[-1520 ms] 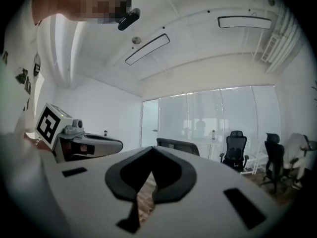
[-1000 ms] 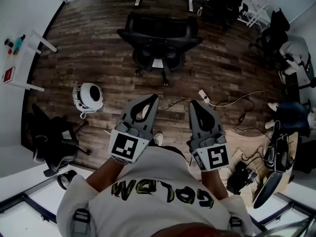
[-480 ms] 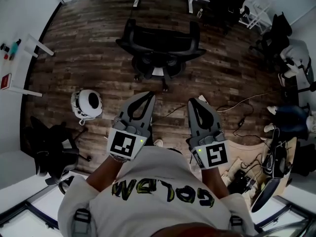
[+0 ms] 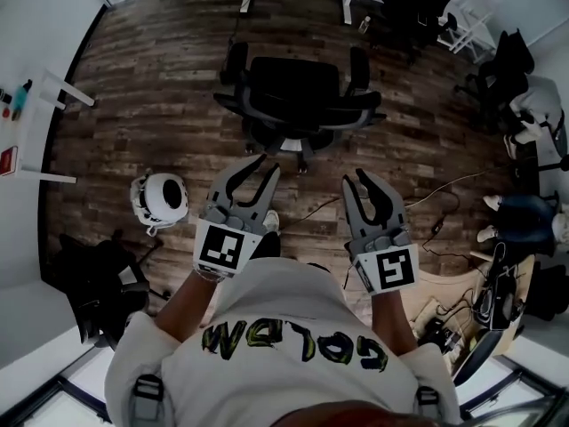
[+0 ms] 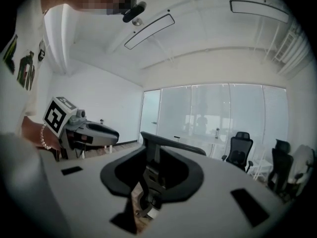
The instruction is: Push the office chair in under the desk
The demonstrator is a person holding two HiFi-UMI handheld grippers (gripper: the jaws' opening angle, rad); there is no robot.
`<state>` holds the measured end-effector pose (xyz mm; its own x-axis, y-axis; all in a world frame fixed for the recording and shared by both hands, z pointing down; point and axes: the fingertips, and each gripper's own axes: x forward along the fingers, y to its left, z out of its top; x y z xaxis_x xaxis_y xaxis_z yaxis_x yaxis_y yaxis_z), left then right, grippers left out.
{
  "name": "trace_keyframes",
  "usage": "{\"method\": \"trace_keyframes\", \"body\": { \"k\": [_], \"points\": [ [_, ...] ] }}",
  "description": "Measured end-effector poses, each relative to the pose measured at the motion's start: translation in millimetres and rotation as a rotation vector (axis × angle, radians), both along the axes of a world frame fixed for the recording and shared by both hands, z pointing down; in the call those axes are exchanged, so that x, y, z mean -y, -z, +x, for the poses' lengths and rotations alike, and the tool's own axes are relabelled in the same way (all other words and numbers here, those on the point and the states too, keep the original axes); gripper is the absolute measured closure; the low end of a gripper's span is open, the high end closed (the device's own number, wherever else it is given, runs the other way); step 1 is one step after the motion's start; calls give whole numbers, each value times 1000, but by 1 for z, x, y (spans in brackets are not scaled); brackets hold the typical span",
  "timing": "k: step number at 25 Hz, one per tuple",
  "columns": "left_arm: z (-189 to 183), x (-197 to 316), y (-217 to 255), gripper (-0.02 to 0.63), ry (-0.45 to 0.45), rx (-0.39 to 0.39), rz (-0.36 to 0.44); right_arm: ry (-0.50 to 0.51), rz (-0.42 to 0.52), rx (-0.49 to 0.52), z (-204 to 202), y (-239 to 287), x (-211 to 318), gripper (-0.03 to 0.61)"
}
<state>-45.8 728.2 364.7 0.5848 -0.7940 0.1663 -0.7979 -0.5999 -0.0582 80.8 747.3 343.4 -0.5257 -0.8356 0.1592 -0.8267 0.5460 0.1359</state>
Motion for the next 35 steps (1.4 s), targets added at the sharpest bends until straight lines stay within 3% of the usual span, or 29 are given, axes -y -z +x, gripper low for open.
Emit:
{"method": "trace_keyframes", "body": {
  "k": [4, 10, 15, 20, 29, 32, 35],
  "points": [
    [-32, 39, -28, 472, 2, 105, -18, -17, -17, -117, 9, -23, 31, 433],
    [-82, 96, -90, 396, -10, 322, -57, -51, -62, -306, 40, -66, 78, 339],
    [-99, 133, -138, 361, -55, 520, -79, -30, -136, -499, 71, -120, 113, 286],
    [-108, 168, -177, 342, -84, 655, -90, -12, -203, -690, 92, -168, 149, 245],
    [-96, 210, -221, 337, -88, 829, -89, 11, -276, -789, 108, -233, 200, 243],
    [-91, 216, -229, 354, -102, 854, -103, -11, -258, -800, 110, -240, 207, 334],
    [-93, 222, -229, 362, -137, 866, -94, -6, -242, -815, 108, -239, 213, 347]
  ]
}}
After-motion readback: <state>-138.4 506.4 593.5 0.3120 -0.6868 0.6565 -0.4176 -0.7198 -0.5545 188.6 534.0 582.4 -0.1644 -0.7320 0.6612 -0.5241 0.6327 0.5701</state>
